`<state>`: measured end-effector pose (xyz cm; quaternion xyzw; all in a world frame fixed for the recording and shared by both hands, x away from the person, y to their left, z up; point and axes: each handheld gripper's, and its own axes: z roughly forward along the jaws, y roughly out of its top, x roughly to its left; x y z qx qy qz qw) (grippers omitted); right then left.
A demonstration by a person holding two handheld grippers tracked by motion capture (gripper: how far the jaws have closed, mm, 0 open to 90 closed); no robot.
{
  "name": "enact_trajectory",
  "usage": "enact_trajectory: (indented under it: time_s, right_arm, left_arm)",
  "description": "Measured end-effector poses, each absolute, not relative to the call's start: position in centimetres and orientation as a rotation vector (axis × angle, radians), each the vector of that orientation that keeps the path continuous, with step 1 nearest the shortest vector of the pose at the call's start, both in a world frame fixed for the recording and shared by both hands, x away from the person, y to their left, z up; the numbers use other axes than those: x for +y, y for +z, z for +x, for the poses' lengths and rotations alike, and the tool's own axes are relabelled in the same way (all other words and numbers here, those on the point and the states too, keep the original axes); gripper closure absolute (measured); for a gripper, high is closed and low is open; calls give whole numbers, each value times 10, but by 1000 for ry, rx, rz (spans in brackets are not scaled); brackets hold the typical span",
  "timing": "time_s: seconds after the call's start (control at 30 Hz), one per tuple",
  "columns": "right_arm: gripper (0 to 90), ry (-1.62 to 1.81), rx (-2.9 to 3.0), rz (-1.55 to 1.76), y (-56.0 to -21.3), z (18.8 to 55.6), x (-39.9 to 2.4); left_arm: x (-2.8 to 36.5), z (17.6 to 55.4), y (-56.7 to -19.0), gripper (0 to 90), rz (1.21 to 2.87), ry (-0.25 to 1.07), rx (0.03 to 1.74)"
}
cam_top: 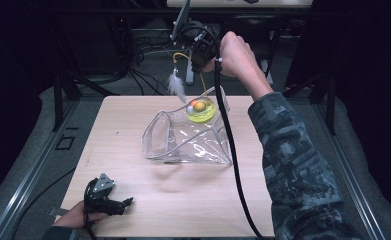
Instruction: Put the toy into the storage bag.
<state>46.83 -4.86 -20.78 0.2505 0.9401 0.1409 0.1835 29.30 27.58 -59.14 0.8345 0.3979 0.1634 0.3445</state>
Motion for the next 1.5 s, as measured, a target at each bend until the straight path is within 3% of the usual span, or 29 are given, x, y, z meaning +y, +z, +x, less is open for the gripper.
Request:
enact_trajectory:
  time_s: [1.5]
  right_arm:
    - [881,308,2790,807,-345,468,-80]
  left_arm:
    - [276,293,-591,0,2166,424,1035]
